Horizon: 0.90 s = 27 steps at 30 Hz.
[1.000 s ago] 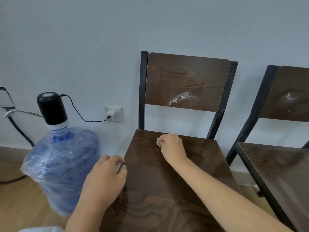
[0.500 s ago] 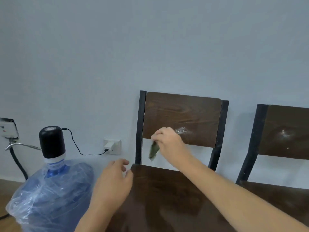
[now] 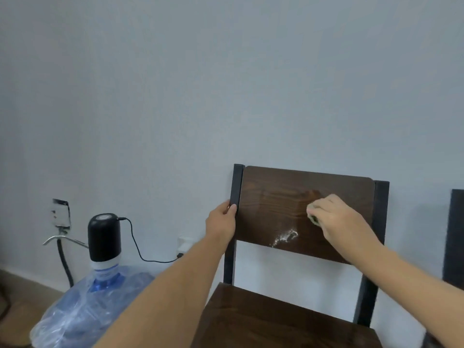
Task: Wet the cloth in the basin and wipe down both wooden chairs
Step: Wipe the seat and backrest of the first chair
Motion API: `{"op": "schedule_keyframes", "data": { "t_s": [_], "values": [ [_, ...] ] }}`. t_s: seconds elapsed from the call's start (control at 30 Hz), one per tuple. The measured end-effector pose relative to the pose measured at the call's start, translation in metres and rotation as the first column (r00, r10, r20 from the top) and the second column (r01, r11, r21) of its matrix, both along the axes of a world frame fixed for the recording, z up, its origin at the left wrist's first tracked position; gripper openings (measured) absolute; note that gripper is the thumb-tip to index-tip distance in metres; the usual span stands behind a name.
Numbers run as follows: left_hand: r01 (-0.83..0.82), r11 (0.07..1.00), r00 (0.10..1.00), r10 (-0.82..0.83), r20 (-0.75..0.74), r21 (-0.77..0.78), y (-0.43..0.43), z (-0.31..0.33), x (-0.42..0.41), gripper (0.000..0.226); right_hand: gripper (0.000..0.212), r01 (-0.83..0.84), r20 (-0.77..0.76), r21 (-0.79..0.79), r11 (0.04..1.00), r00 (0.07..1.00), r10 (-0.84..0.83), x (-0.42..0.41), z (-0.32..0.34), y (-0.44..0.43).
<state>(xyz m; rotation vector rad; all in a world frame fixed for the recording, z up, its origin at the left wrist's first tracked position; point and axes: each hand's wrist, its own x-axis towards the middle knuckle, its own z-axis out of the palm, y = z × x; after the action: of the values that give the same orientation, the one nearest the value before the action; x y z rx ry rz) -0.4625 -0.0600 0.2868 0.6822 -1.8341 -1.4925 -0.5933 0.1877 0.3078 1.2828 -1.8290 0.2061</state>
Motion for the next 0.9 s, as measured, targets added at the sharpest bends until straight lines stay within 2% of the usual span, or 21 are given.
{"op": "schedule_keyframes", "data": {
  "t_s": [0.03, 0.07, 0.13, 0.17, 0.2, 0.23, 0.3, 0.33, 0.37, 0.4, 0.47, 0.5, 0.53, 0.57, 0.63, 0.7, 0.73, 0.77, 0.8, 0.87, 0.9],
  "values": [
    [-0.003, 1.000, 1.000, 0.004, -0.022, 0.027, 0.000, -0.002, -0.002, 0.045, 0.024, -0.003, -0.011, -0.060, 0.998, 1.000, 0.002, 0.003, 0.000, -0.017],
    [-0.010, 0.999, 0.999, 0.012, -0.040, 0.048, -0.001, -0.005, -0.004, 0.044, 0.024, -0.012, -0.031, -0.030, 0.999, 0.999, 0.011, 0.012, -0.011, -0.031],
    [-0.034, 0.997, 0.998, 0.039, -0.058, 0.070, -0.003, -0.008, -0.005, 0.042, 0.028, -0.048, -0.067, 0.176, 0.983, 0.996, 0.061, 0.028, -0.048, -0.045],
    [-0.046, 0.996, 0.996, 0.051, -0.069, 0.074, -0.003, -0.011, -0.006, 0.040, 0.030, -0.076, -0.082, 0.238, 0.968, 0.992, 0.097, 0.030, -0.060, -0.039],
    [-0.053, 0.996, 0.995, 0.060, -0.083, 0.077, -0.004, -0.013, -0.008, 0.039, 0.029, -0.108, -0.052, 0.222, 0.969, 0.991, 0.122, 0.026, -0.055, -0.032],
    [-0.053, 0.996, 0.994, 0.060, -0.090, 0.077, -0.006, -0.017, -0.010, 0.039, 0.025, -0.118, -0.021, 0.119, 0.986, 0.992, 0.121, 0.020, -0.041, -0.028],
    [-0.044, 0.995, 0.992, 0.054, -0.111, 0.094, -0.010, -0.020, -0.014, 0.038, 0.021, -0.066, 0.023, -0.215, 0.974, 0.997, 0.073, -0.001, -0.005, -0.033],
    [-0.039, 0.994, 0.992, 0.051, -0.118, 0.100, -0.014, -0.022, -0.017, 0.037, 0.020, -0.037, 0.063, -0.323, 0.946, 0.996, 0.061, -0.004, 0.006, -0.041],
    [-0.033, 0.994, 0.991, 0.047, -0.124, 0.108, -0.016, -0.024, -0.020, 0.037, 0.020, -0.045, 0.048, -0.354, 0.934, 0.997, 0.066, 0.000, 0.004, -0.054],
    [-0.027, 0.992, 0.991, 0.042, -0.128, 0.120, -0.018, -0.025, -0.021, 0.037, 0.022, -0.095, 0.007, -0.302, 0.949, 0.995, 0.101, 0.009, -0.010, -0.068],
    [-0.015, 0.991, 0.990, 0.034, -0.135, 0.136, -0.021, -0.028, -0.022, 0.034, 0.026, -0.183, -0.071, 0.012, 0.983, 0.980, 0.183, 0.029, -0.059, -0.080],
    [-0.009, 0.990, 0.990, 0.029, -0.140, 0.139, -0.023, -0.031, -0.023, 0.033, 0.027, -0.187, -0.099, 0.154, 0.970, 0.974, 0.203, 0.033, -0.074, -0.074],
    [-0.001, 0.990, 0.990, 0.021, -0.142, 0.138, -0.025, -0.032, -0.023, 0.032, 0.026, -0.192, -0.111, 0.217, 0.957, 0.969, 0.219, 0.027, -0.072, -0.065],
    [0.011, 0.990, 0.990, 0.010, -0.144, 0.139, -0.026, -0.033, -0.023, 0.032, 0.025, -0.190, -0.118, 0.189, 0.963, 0.969, 0.215, 0.017, -0.055, -0.058],
    [0.029, 0.988, 0.989, -0.006, -0.148, 0.155, -0.029, -0.033, -0.024, 0.029, 0.020, -0.095, -0.072, -0.079, 0.992, 0.993, 0.089, -0.005, 0.001, -0.051],
    [0.035, 0.984, 0.989, -0.009, -0.147, 0.173, -0.031, -0.033, -0.025, 0.025, 0.018, 0.001, -0.002, -0.324, 0.946, 1.000, -0.002, -0.012, 0.040, -0.061],
    [0.036, 0.984, 0.988, -0.009, -0.152, 0.175, -0.030, -0.033, -0.024, 0.024, 0.017, -0.015, 0.008, -0.358, 0.934, 1.000, 0.019, -0.005, 0.036, -0.076],
    [0.035, 0.983, 0.988, -0.007, -0.155, 0.179, -0.029, -0.033, -0.022, 0.026, 0.017, -0.066, -0.002, -0.318, 0.946, 0.998, 0.069, 0.006, 0.018, -0.090],
    [0.034, 0.983, 0.988, -0.006, -0.153, 0.183, -0.029, -0.032, -0.021, 0.028, 0.019, -0.138, -0.036, -0.184, 0.973, 0.990, 0.133, 0.019, -0.008, -0.102],
    [0.041, 0.983, 0.990, -0.016, -0.141, 0.178, -0.030, -0.034, -0.021, 0.033, 0.021, -0.197, -0.149, 0.217, 0.956, 0.961, 0.232, 0.041, -0.057, -0.105],
    [0.046, 0.984, 0.990, -0.022, -0.138, 0.171, -0.031, -0.036, -0.022, 0.035, 0.022, -0.186, -0.188, 0.312, 0.932, 0.949, 0.253, 0.040, -0.062, -0.101]
  ]
}}
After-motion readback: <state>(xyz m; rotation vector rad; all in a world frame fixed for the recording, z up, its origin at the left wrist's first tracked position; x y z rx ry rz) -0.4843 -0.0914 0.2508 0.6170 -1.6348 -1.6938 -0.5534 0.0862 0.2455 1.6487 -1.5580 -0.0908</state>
